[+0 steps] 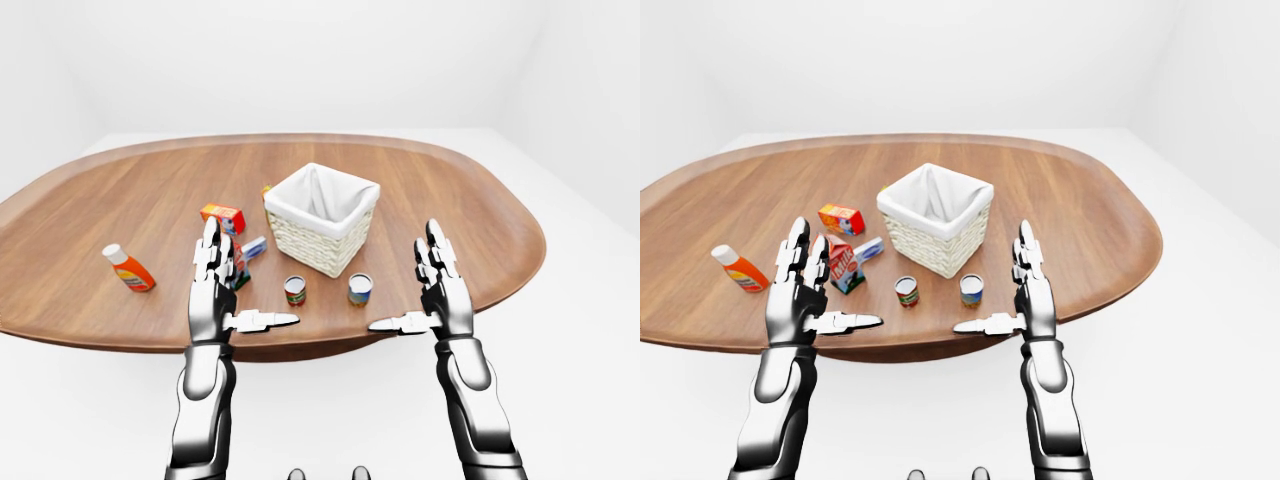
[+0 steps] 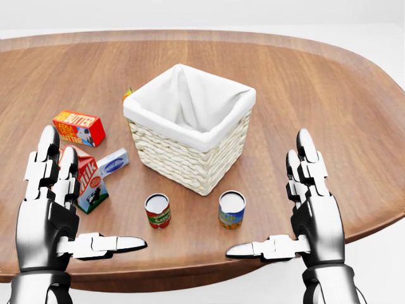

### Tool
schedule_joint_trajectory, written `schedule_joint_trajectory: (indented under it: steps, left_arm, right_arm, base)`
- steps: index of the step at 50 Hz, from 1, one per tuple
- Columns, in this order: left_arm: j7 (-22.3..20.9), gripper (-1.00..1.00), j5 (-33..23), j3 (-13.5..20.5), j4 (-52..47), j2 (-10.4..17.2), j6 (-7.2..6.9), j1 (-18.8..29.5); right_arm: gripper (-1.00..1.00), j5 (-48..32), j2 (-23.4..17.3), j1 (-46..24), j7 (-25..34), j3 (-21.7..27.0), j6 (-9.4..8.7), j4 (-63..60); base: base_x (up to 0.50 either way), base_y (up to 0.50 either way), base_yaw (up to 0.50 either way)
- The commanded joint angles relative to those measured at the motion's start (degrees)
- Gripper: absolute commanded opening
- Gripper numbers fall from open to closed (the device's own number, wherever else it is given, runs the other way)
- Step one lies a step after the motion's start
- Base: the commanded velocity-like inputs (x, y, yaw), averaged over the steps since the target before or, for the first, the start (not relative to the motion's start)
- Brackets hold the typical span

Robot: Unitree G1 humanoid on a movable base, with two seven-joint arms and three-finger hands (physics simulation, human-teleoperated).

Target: Pick up the alphabet soup, and put it in the basket.

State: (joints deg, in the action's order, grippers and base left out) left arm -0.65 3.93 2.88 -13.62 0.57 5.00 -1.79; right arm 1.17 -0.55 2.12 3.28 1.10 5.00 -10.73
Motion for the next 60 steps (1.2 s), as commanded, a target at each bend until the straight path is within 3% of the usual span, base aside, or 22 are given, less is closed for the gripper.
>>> schedule_joint_trajectory:
  steps: [1,27,60]
  left_arm:
    - [-0.1,1.0,0.0,0.0,-0.1,0.0,0.0,0.0]
    - [0.0,1.0,0.0,0.0,0.0,-0.1,0.0,-0.1]
    - [0.0,1.0,-0.1,-0.1,0.0,-0.1,0.0,-0.1]
  right_arm:
    - [1.0,-0.3,0.1,0.2,0.0,-0.2,0.0,-0.6]
    - [1.0,-0.2,0.0,-0.1,0.2,0.0,0.0,0.9]
    - [1.0,-0.6,0.0,0.2,0.2,-0.3,0.0,1.0]
  base:
    - [0.41,0.0,0.0]
    - [0.35,0.0,0.0]
    - [0.18,-0.01,0.0]
